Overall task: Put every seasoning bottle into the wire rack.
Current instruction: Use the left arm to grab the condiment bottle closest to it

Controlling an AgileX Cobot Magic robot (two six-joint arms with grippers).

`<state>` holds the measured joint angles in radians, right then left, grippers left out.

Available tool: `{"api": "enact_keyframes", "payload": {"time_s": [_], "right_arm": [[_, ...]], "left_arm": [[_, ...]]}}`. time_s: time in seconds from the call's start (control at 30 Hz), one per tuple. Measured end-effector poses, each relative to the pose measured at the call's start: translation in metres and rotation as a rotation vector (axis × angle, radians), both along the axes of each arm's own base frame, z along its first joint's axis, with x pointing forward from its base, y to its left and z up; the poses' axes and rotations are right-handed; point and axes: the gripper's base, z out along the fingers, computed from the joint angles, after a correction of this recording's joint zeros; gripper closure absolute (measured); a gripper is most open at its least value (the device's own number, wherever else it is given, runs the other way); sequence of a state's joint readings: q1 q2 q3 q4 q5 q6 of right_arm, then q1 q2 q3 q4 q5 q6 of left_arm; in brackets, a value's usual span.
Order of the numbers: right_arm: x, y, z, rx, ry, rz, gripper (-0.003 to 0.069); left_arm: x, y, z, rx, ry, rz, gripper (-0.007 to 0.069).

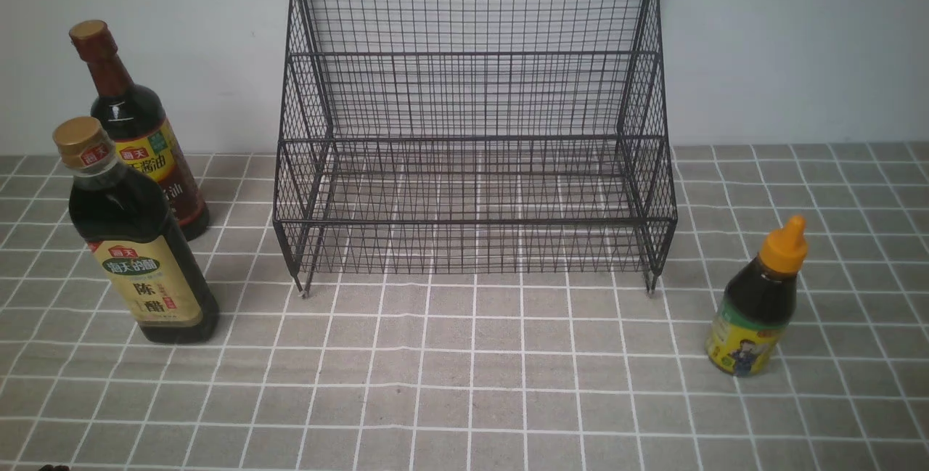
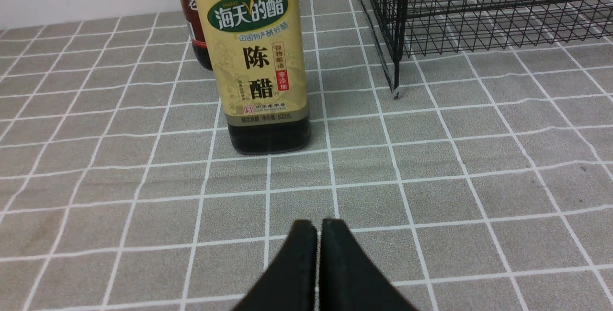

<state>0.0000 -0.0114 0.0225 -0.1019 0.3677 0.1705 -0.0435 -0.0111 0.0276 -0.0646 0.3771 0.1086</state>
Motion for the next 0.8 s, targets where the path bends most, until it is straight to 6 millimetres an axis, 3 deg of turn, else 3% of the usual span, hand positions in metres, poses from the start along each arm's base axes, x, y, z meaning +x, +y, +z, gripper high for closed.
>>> {"api": "enact_keyframes", "payload": {"time_s": [0.8], "right_arm": [[0.0000,0.0000,0.0000,0.000,0.000,0.000,0.0671]], "left_arm": [[0.0006,-0.0007,0.0017,-0.028,-0.021,0.001,0.0631]]}}
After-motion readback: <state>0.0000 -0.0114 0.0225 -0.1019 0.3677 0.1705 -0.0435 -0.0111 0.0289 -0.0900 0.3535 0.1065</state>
